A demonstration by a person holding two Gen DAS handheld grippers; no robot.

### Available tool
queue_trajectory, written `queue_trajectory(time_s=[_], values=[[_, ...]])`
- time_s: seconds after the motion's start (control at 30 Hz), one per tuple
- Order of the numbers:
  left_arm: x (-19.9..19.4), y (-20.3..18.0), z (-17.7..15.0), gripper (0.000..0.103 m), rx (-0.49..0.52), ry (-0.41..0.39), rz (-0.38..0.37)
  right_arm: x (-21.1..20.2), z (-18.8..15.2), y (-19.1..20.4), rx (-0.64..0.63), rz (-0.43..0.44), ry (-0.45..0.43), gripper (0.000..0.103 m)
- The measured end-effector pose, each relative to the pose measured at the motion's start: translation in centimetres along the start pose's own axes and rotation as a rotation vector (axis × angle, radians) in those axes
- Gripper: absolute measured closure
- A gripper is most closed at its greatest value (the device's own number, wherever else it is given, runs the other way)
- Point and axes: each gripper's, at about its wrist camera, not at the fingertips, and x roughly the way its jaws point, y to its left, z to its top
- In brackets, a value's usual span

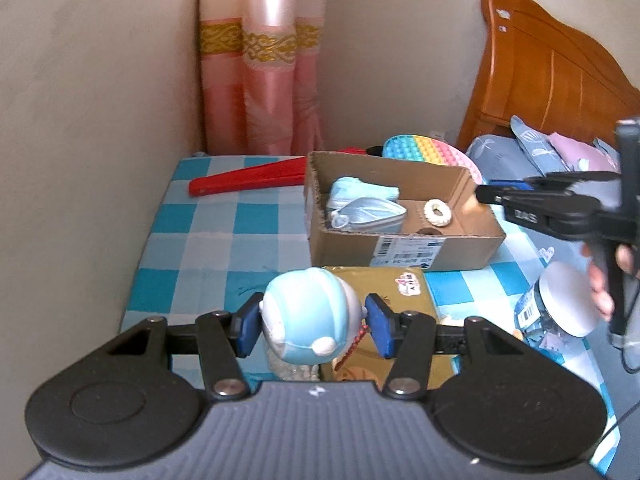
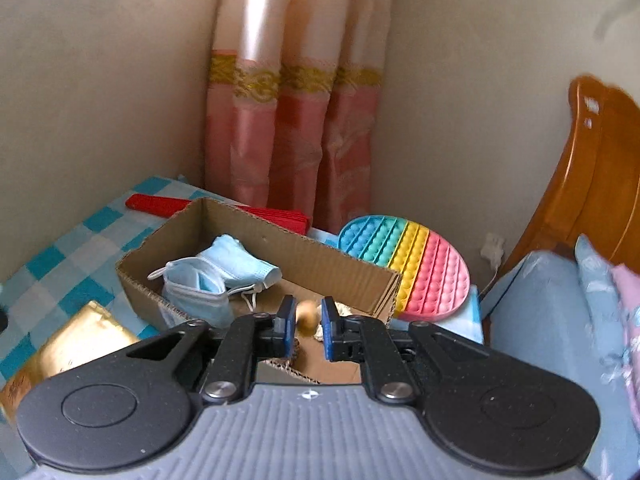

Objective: Organize soft objects
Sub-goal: 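Carry the blue toy into the box and open the left gripper while the right opens over the box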

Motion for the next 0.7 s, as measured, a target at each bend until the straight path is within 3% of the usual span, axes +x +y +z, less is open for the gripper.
queue_trajectory(time_s=[0.03,0.1,0.2,0.33,0.4,0.7], values=[[0.1,-0.3,0.1,0.050,0.013,-0.001,-0.002,0.5,0.1,-0.2,0.014,0.002,0.011,0.079],[0.0,-0.8,0.4,0.050,0.038,-0.009,-0.004,1.1,0.1,-0.4,0.039,0.015,0.017,0.058],[0.2,-1.3,1.0,0.050,0.056,-0.023,-0.014,1.2,-0.4,-0.4,0.059,0.038,0.022,0.036],[0.9,-2.1,2.1,0.050,0.089,-0.022,-0.029,0.3,-0.9,-0.2,0.060,0.044,0.004,0.016],[1.5,-2.5,2.9,0.050,0.101,-0.020,-0.043,-0.4,-1.0,0.0,0.059,0.051,-0.005,0.002],[4.7,-6.2,7.1,0.050,0.211,-0.003,-0.095,-4.8,-3.1,0.9,0.039,0.061,0.001,0.000]])
